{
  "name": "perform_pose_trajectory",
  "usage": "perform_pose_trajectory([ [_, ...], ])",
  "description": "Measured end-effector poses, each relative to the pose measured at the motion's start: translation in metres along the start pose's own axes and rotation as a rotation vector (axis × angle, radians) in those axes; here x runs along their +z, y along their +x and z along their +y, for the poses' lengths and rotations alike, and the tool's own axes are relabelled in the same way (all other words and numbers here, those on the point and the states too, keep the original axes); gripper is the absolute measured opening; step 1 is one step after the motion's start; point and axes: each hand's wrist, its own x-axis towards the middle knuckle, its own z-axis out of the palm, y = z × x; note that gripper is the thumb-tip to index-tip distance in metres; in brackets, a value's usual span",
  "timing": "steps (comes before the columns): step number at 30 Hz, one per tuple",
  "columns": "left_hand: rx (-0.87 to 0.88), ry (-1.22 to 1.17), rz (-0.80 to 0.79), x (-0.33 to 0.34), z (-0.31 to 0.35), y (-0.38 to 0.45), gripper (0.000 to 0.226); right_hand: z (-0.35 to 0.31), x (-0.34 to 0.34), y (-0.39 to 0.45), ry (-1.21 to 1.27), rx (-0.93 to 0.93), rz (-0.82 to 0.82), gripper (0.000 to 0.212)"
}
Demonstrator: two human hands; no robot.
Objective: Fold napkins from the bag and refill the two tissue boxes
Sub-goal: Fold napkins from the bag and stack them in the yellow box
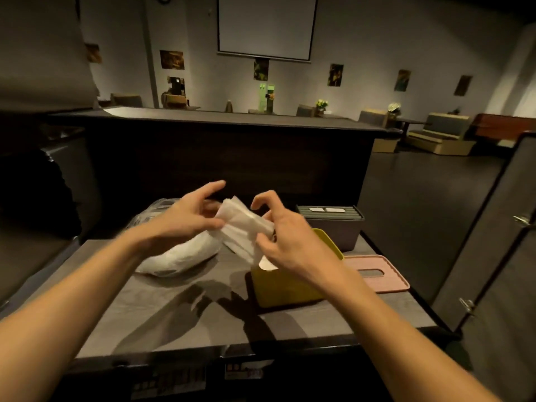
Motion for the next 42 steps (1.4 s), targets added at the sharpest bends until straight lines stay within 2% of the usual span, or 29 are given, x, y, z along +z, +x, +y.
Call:
perform_pose_trajectory([
  [5, 0.057, 0.198, -0.116, 0.049, 0.024, 0.05, 0.088, 0.032, -0.024, -0.011, -0.111, 0.167, -0.03, 0.022],
  [10, 0.136, 0.632, -0.138, 0.089, 0.02, 0.076, 0.073, 0.055, -0.017, -0.015, -0.096, 0.335, -0.15, 0.017],
  [15, 0.143, 0.898, -0.148, 0.1, 0.014, 0.065, 0.059, 0.062, -0.005, -0.01, -0.08, 0.353, -0.308, 0.021],
  [19, 0.195, 1.004, -0.126, 0.105, 0.015, 0.051, 0.048, 0.064, 0.002, -0.01, -0.173, 0.359, -0.406, 0.037],
  [21, 0.177, 1.073, -0.153, 0.111, 0.015, 0.046, 0.05, 0.061, 0.001, -0.012, -0.243, 0.336, -0.45, 0.043],
  [24, 0.141, 1.189, -0.195, 0.117, 0.018, 0.043, 0.049, 0.058, 0.0, -0.015, -0.299, 0.312, -0.492, 0.048],
  [28, 0.229, 1.398, -0.18, 0.122, 0.028, 0.043, 0.028, 0.062, 0.0, -0.016, -0.369, 0.261, -0.456, 0.048],
  [32, 0.143, 1.344, -0.273, 0.124, 0.033, 0.045, 0.024, 0.059, 0.002, -0.016, -0.28, 0.168, -0.338, 0.042],
  [34, 0.114, 1.307, -0.304, 0.122, 0.032, 0.047, 0.022, 0.053, 0.005, -0.015, -0.216, 0.193, -0.39, 0.041],
  [39, 0.118, 1.245, -0.391, 0.121, 0.023, 0.05, 0.027, 0.048, 0.01, -0.006, -0.293, 0.2, -0.427, 0.04],
  [42, 0.157, 1.122, -0.326, 0.115, 0.018, 0.052, 0.022, 0.048, 0.006, 0.001, -0.26, 0.207, -0.398, 0.037],
])
